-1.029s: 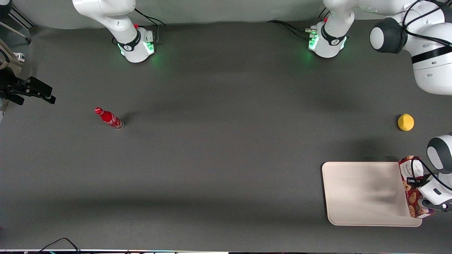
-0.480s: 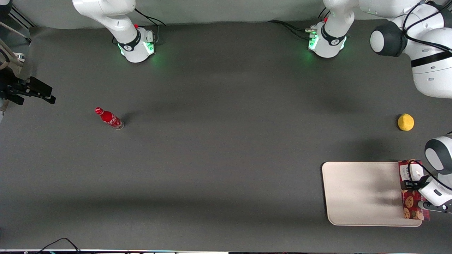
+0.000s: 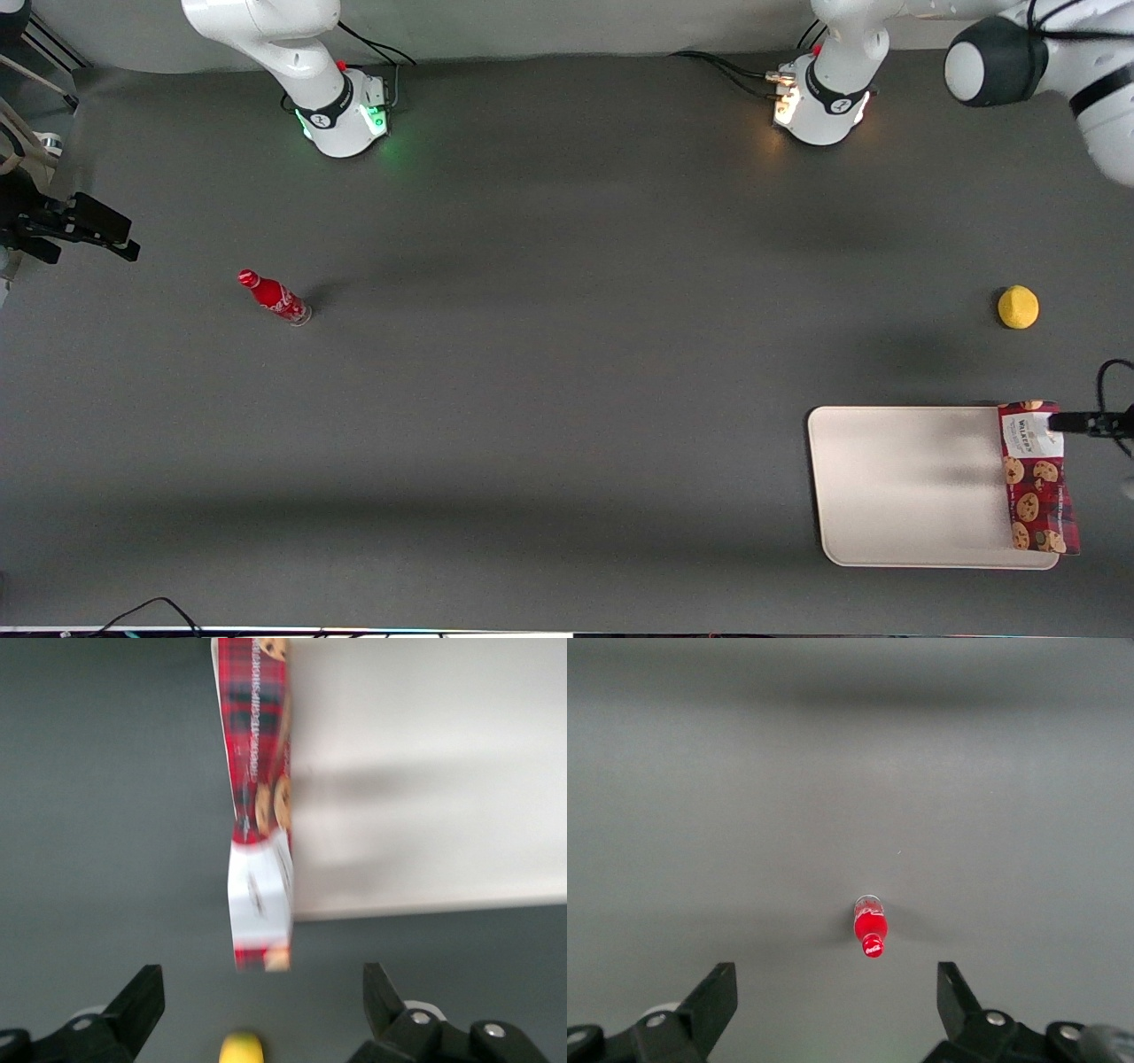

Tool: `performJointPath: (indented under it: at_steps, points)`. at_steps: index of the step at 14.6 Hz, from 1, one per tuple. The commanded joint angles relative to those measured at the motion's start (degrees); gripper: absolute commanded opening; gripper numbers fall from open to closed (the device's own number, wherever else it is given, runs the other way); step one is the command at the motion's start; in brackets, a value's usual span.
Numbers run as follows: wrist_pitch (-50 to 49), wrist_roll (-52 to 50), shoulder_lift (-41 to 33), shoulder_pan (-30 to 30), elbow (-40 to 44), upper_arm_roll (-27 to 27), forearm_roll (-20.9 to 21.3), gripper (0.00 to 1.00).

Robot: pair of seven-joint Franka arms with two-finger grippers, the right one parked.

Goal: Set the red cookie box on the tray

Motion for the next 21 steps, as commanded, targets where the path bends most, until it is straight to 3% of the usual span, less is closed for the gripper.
performJointPath:
  at_steps: [1,6,8,11,13,15,21]
  points:
    - [-10.19,-1.85,-10.01,-2.74,-1.88,0.81,-0.11,1.0]
    - [-25.76,-10.8,-23.54,-10.29,-5.2,0.9,2.53,1.0]
    - [-24.74,-12.14,-32.57,-12.14,-16.14,0.63,2.1,1.0]
    - [-14.39,-15.81,-46.46,-12.85,-37.32,-1.55,2.18,1.0]
    - [-9.8,-17.41,-52.29,-12.76,-46.5,-3.49,2.71,1.0]
    - [-10.31,-18.11,-53.19,-12.85,-46.71,-4.55,2.8,1.0]
    - [-14.35,-17.24,-48.36,-12.94,-36.08,-5.43,3.5,1.0]
